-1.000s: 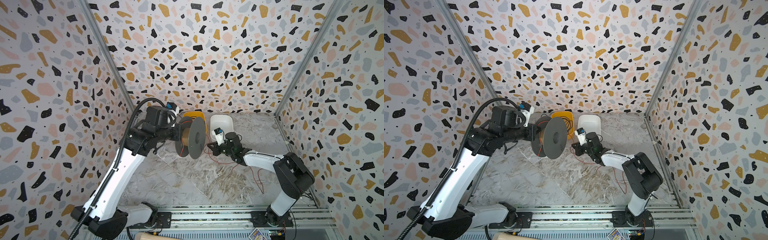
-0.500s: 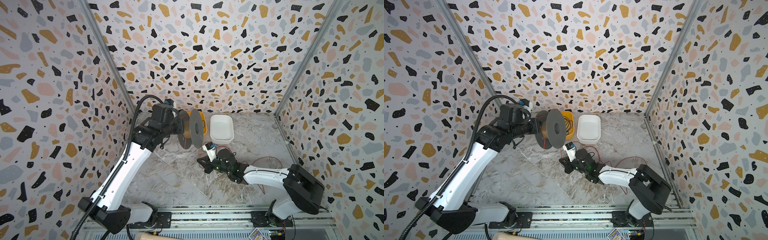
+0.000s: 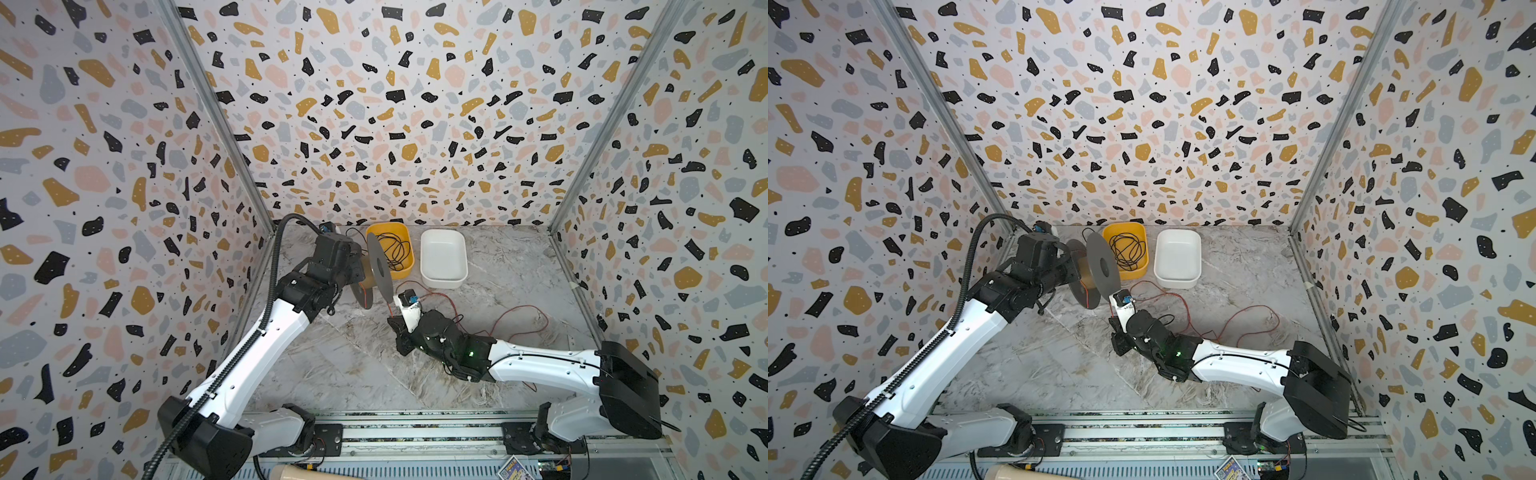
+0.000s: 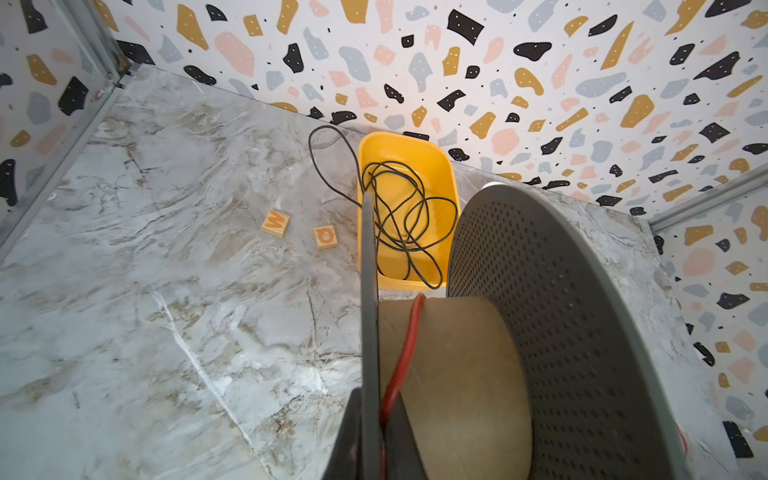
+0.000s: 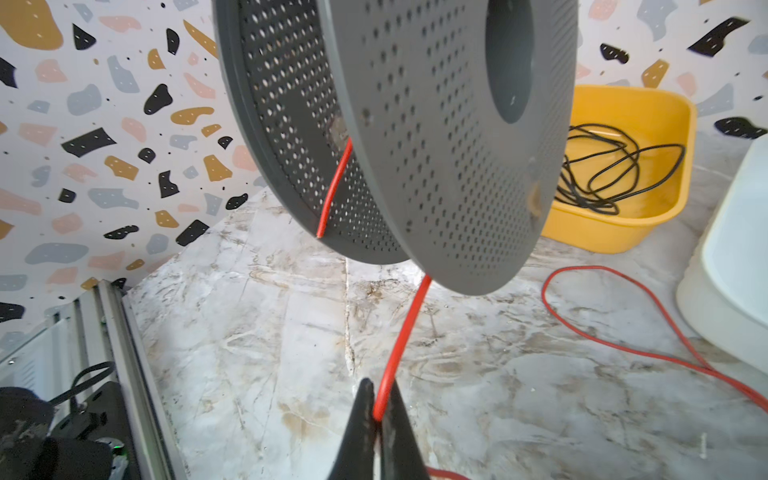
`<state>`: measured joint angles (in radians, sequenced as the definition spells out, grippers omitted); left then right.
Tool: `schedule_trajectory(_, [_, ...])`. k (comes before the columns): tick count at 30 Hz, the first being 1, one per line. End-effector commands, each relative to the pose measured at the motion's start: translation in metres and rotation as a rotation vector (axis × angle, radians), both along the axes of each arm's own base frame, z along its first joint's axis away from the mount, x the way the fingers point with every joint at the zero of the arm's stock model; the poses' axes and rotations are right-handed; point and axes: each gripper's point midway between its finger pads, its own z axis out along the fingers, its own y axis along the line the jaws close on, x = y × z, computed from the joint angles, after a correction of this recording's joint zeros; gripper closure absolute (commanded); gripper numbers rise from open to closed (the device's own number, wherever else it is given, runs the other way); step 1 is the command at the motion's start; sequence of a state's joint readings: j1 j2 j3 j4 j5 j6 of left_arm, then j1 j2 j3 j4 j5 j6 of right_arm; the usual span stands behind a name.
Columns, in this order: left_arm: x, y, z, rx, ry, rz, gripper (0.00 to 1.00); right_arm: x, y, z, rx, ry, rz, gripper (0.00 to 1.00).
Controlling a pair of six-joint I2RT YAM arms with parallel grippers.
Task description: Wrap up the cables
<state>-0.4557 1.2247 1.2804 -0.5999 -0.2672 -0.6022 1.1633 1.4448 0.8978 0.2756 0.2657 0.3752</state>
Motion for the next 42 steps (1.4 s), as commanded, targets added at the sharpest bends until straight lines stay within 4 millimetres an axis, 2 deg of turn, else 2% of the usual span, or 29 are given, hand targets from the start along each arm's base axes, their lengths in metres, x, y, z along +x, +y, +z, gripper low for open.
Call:
schedule_trajectory(1, [0.009,0.015,0.046,-0.02,-0.188,0.108,1.0,0.006,-0.01,0.032,-0.039,-0.08,-0.067,1.0])
schedule_trajectory(7, [0.005,0.015,0.033,0.064,-0.099,0.102,1.0,0.011,-0.011,0.052,-0.124,-0.186,-0.139,1.0])
schedule_trajectory(14, [0.009,-0.008,0.024,0.04,-0.048,0.019,1.0,0.025,-0.027,0.063,-0.187,-0.358,-0.389,1.0])
schedule_trajectory(19, [0.003,-0.015,0.013,0.101,0.002,-0.014,1.0,0.032,-0.03,0.072,-0.215,-0.446,-0.485,1.0])
schedule_trajectory(28, [-0.009,-0.017,-0.016,0.172,0.085,-0.051,1.0,0.025,-0.024,0.093,-0.114,-0.544,-0.423,0.98])
schedule_trajectory(35, [-0.014,-0.032,-0.019,0.174,0.121,-0.132,1.0,0.03,-0.016,0.097,-0.124,-0.571,-0.426,0.9])
schedule_trajectory(42, [-0.024,-0.03,-0.013,0.173,0.121,-0.162,1.0,0.042,-0.016,0.092,-0.128,-0.548,-0.45,0.86])
